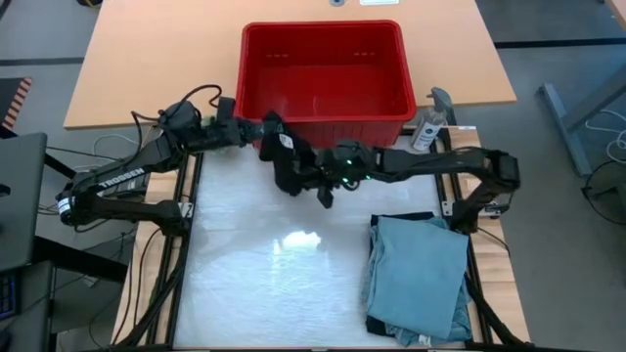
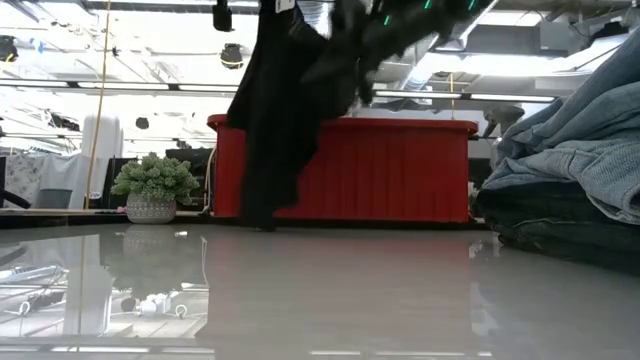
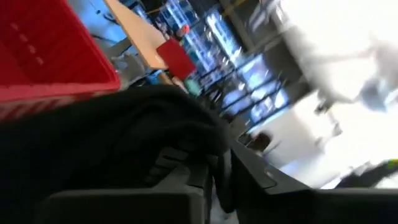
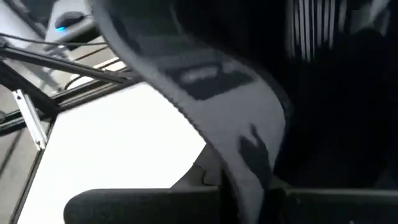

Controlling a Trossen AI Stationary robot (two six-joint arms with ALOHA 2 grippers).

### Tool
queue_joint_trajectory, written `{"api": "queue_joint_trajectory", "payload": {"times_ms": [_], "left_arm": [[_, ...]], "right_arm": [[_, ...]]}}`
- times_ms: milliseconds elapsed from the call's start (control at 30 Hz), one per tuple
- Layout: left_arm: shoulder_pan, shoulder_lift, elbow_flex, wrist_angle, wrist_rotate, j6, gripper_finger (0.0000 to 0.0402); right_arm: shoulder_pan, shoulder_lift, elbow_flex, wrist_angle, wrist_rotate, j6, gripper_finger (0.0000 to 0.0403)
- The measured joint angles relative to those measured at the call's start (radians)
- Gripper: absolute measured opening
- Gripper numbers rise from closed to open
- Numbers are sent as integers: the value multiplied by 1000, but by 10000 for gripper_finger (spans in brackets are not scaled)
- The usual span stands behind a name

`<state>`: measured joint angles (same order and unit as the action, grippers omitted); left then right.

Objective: Fold Laundry from Bin
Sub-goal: Fold the black boxer

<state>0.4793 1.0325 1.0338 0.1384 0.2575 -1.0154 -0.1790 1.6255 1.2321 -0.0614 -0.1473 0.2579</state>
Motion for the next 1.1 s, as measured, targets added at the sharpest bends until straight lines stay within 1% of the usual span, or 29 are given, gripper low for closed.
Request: {"api": "queue_joint_trajectory", "payload": {"times_ms": [67, 167, 333, 433, 467, 533, 633, 733, 867, 967, 1033, 1100], "left_arm": [[0, -4, 0, -45, 23, 99, 49], [0, -5, 1, -161, 54, 255, 91], [-30, -2, 1, -414, 70, 482, 181], [-62, 1, 0, -563, 78, 581, 232], [-74, 1, 0, -607, 72, 611, 246], [-98, 0, 0, -703, 27, 689, 266], [-141, 16, 0, -795, -63, 897, 278], [-182, 77, 0, -792, -95, 1079, 280], [-217, 223, 0, -648, -104, 1195, 281], [-220, 356, 0, -518, -58, 1242, 281], [-219, 440, 8, -468, -7, 1273, 281], [-220, 523, 35, -425, 20, 1346, 281]], "right_arm": [[36, -52, 11, -90, 73, 25, 16], [87, -123, 14, -248, 180, 103, 16], [199, -210, 14, -530, 334, 275, 16], [277, -238, 14, -662, 390, 391, 16], [303, -246, 14, -699, 399, 429, 16], [352, -256, 14, -758, 406, 489, 16], [416, -258, 14, -832, 408, 561, 16], [459, -249, 14, -856, 409, 590, 16], [514, -218, 14, -873, 394, 534, 16], [563, -178, 14, -890, 317, 507, 16], [597, -154, 14, -900, 265, 524, 16], [633, -131, 14, -917, 239, 548, 16]]}}
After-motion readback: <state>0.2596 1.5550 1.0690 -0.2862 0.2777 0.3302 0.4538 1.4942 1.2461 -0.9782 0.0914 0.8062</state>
